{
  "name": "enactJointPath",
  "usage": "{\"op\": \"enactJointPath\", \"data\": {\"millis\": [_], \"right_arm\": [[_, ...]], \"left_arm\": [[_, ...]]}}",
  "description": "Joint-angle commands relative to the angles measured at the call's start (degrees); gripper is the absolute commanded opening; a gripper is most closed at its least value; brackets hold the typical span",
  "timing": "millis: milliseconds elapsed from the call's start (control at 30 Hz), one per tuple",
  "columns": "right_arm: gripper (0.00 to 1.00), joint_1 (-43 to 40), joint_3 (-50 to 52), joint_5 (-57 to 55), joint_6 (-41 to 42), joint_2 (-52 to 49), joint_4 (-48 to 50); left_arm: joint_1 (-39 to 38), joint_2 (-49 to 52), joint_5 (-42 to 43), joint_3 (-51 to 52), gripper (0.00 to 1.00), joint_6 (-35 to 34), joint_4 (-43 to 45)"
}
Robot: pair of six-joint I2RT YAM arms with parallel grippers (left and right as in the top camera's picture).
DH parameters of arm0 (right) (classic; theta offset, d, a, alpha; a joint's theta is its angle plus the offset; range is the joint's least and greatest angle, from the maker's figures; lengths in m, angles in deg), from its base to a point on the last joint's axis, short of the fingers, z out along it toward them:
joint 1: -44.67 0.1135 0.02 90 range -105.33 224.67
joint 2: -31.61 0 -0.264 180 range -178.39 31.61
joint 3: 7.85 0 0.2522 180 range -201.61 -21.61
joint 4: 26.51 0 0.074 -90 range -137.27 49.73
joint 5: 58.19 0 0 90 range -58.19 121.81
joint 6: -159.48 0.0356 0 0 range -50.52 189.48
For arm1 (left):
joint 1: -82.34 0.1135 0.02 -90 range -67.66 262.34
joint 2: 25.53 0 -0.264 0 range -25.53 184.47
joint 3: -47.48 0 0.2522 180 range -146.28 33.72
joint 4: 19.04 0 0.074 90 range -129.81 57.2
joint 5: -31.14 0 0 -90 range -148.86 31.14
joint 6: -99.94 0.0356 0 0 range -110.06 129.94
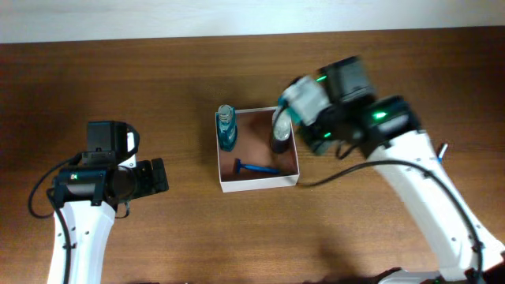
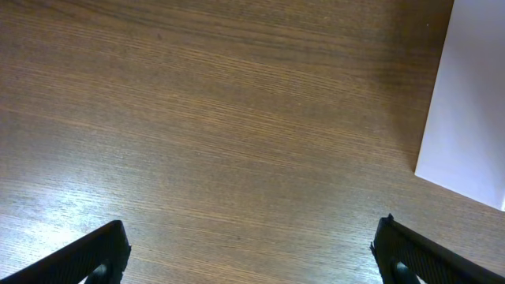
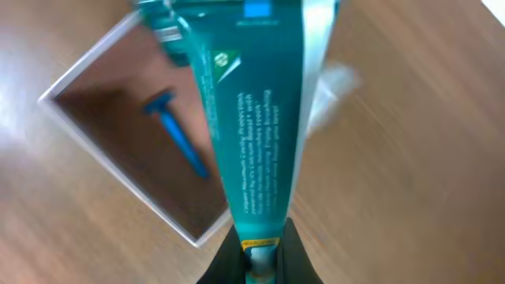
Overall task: Pack container
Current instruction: 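Carry the toothpaste with the right gripper and release it in the box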
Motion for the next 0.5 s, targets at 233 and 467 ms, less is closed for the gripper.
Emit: {"op": "enactJointPath", "data": {"millis": [233, 467], "right_arm": [[0.04, 11.2, 0.7, -1.2, -12.2, -14.6, 2.3], [0.04, 11.1, 0.7, -0.1, -12.2, -20.6, 2.5]], "left_arm": [[0.2, 0.2, -0.6, 0.2, 0.99, -0.5, 0.0], [0.2, 0.2, -0.6, 0.2, 0.99, -0.5, 0.0]]}}
